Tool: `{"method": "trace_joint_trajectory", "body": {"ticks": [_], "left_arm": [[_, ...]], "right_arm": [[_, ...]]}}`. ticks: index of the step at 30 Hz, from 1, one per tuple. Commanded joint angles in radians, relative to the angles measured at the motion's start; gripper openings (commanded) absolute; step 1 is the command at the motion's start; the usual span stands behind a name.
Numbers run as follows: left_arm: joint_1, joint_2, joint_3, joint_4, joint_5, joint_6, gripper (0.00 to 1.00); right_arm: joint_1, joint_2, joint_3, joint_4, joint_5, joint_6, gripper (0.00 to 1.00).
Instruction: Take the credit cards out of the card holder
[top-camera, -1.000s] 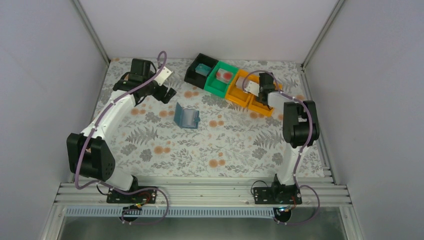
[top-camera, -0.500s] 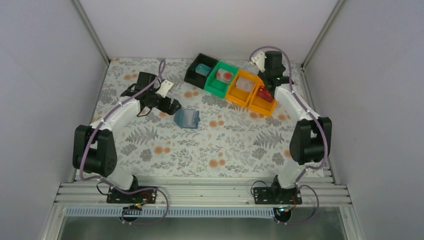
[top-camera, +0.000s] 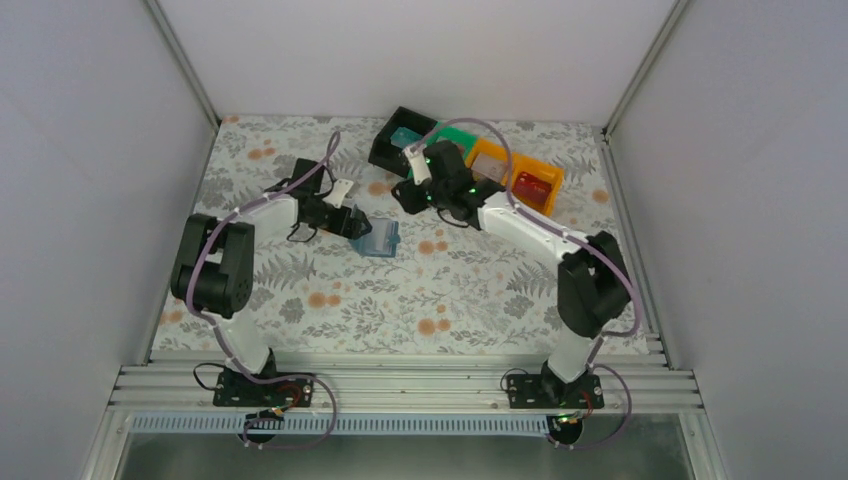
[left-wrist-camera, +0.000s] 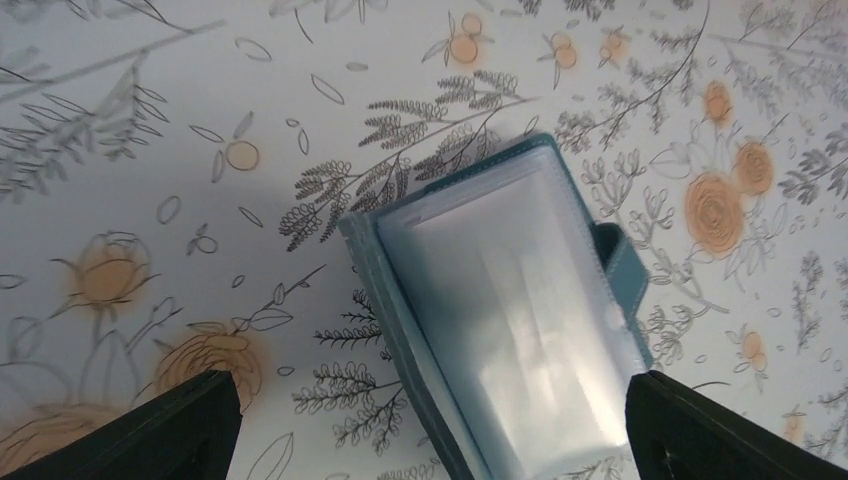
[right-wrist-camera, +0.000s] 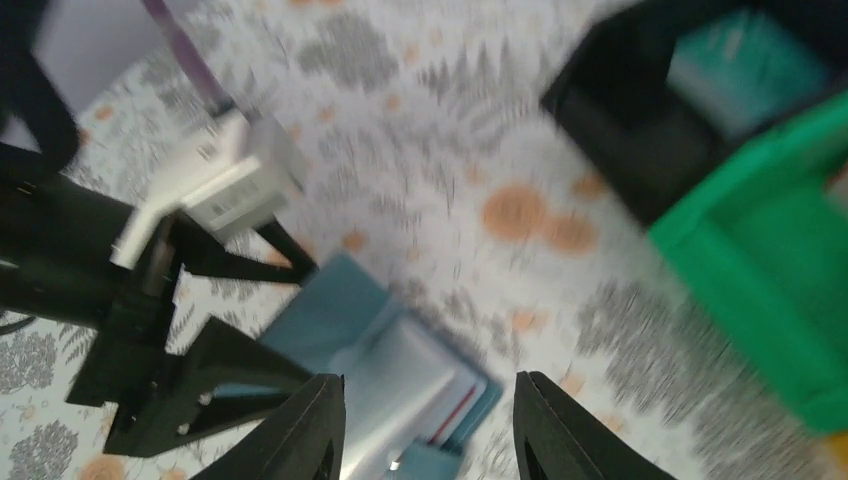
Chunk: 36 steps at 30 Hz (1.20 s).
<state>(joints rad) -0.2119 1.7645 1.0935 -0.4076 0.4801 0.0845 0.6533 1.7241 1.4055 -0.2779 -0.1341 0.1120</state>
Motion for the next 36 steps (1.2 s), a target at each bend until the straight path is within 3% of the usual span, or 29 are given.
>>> {"method": "trace_joint_trajectory", "body": {"ticks": [1, 6, 7, 9, 10, 13, 24, 26, 31, 36], "left_arm": [[-0.006, 0.077, -0.011, 0.025, 0.063, -0.039, 0.92], [-0.007, 0.127, -0.002, 0.007, 0.097, -0.032, 0.52], [-0.007, 0.126, 0.001, 0.004, 0.106, -0.028, 0.41], [-0.007, 0.112, 0.016, -0.005, 0.12, -0.008, 0.09], [-0.005, 0.098, 0.019, -0.006, 0.125, 0.004, 0.03], [-0.005, 0.032, 0.048, -0.026, 0.186, 0.062, 0.03], [-0.004, -0.247, 0.342, -0.334, 0.445, 0.348, 0.02], [-0.006, -0.267, 0.409, -0.39, 0.475, 0.376, 0.02], [-0.006, -0.278, 0.583, -0.52, 0.602, 0.418, 0.02], [-0.005, -0.265, 0.737, -0.59, 0.618, 0.398, 0.02]], "right_arm": [[0.009, 0.058, -0.041, -0.033, -0.079, 0.272, 0.45], [0.011, 0.065, -0.068, -0.061, -0.086, 0.267, 0.45], [0.01, 0.057, -0.077, -0.061, -0.085, 0.26, 0.45], [0.009, 0.031, -0.096, -0.052, -0.088, 0.241, 0.46], [0.006, 0.018, -0.105, -0.045, -0.1, 0.224, 0.47], [-0.008, -0.039, -0.135, -0.015, -0.173, 0.178, 0.52], [-0.085, -0.372, -0.249, 0.19, -0.451, 0.038, 0.74], [-0.095, -0.432, -0.285, 0.242, -0.494, 0.017, 0.83], [-0.1, -0.513, -0.283, 0.286, -0.507, -0.006, 0.94], [-0.112, -0.553, -0.266, 0.24, -0.476, -0.038, 0.97]]}}
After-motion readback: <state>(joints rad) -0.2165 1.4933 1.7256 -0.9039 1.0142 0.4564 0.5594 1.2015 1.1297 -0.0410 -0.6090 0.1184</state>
